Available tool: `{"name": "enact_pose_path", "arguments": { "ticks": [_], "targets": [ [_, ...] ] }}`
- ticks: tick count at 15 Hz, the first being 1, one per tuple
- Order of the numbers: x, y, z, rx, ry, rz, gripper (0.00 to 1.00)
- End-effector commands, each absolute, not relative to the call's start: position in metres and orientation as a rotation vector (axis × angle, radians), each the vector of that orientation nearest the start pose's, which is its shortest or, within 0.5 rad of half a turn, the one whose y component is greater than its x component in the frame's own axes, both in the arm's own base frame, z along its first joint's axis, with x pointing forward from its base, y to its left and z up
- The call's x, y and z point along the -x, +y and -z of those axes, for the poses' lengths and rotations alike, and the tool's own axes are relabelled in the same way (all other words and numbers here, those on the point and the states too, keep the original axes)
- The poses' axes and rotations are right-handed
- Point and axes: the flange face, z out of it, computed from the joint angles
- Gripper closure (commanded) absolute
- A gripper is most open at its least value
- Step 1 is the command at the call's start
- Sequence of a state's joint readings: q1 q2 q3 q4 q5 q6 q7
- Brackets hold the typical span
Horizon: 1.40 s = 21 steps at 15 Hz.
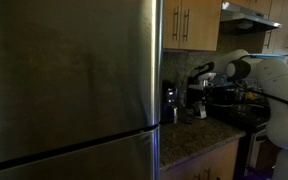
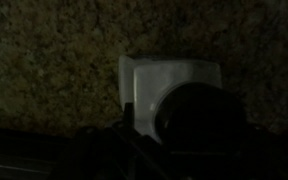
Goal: Slide the salt container near the edge of the countertop.
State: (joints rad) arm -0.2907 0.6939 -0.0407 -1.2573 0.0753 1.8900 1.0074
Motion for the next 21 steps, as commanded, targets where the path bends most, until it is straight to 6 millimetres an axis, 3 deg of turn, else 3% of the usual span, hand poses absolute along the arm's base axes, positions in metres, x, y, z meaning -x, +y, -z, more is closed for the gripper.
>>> {"name": "enact_pose_path", "arguments": {
  "ticks": [1,3,4,8,12,17,21],
  "targets": [
    [-0.695,-0.226,-0.346,2.416,1.961,-0.125,0.20],
    [-0.690,-0.225,-0.346,2.408,1.964,-0.135,0.20],
    [-0.687,-0.220,-0.338,2.436,1.946,-0.143,0.45],
    [-0.661,-0.203,-0.334,2.560,1.749,-0.103,0.45],
    [-0.628,-0.194,-0.323,2.580,1.550,-0.159,0.45],
    [-0.592,-0.184,-0.317,2.521,1.466,-0.175,0.45],
    [-0.581,-0.188,-0.321,2.502,1.509,0.030,0.45]
  ]
}}
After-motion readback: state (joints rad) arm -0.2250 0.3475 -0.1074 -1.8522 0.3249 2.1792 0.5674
